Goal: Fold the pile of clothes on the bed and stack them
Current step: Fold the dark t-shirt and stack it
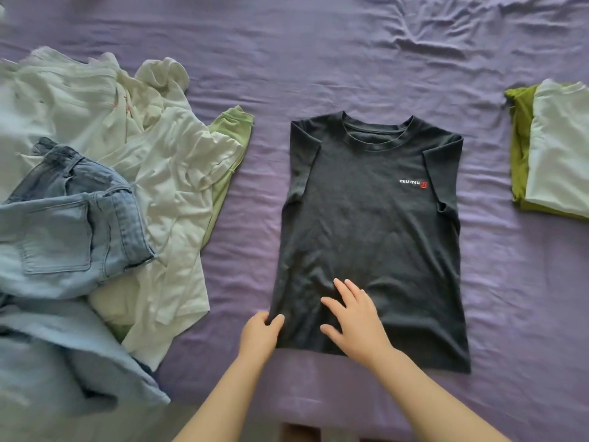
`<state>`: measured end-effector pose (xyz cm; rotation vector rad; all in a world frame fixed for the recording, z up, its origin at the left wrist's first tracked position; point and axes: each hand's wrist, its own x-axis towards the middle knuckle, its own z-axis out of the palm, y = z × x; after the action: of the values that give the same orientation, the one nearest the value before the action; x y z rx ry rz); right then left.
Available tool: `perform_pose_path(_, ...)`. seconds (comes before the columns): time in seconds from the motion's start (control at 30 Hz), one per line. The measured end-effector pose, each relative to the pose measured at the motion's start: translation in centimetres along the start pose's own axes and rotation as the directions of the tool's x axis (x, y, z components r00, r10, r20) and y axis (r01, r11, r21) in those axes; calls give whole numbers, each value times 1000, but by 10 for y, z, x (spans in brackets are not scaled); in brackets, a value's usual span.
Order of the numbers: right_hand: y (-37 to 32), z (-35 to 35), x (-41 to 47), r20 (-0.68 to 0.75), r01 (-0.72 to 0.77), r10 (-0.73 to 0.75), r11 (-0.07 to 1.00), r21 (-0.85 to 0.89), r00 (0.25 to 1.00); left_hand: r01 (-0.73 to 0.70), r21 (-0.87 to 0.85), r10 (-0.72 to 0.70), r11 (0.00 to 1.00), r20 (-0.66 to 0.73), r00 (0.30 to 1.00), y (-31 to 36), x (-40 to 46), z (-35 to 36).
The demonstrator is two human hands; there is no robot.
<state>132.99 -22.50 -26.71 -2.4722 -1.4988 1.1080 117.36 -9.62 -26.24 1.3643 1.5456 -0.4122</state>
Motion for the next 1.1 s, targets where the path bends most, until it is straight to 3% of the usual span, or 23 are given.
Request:
perform_pose_path(0.07,0,3,-6,28,31,-32,999,27,999,29,-132,-26,991,26,999,-2,-6,-4)
perform_pose_path(0.17,1,4,-13,64,61,-65,996,70,996,134,-469,-83,873,128,988,15,-14,-11)
perform_pose_path(0.33,13,-9,-20,24,24,-27,992,120,999,149,-665,-38,732,179,983,64,-11,-16)
perform_pose_path(0.4,26,-20,-20,-79,-51,63,988,149,995,170,-715,-43,678,192,980,84,-7,-14)
perform_pose_path(0.5,49,-43,-18,-105,-265,300,929,258,948,206,-805,-59,556,208,976,109,1,-12)
perform_pose_path(0.6,78,-68,-9,-122,-389,457,846,364,881,219,-861,-77,460,207,975,133,12,-15)
perform_pose_path(0.73,107,-112,20,-218,-433,543,807,401,811,207,-901,-74,381,194,978,171,31,-28)
perform_pose_path(0.97,132,-197,94,-348,-407,547,821,402,761,153,-933,-14,327,157,987,255,71,-55)
perform_pose_path(1.1,140,-237,142,-415,-366,497,860,356,762,149,-927,3,345,160,987,300,95,-62)
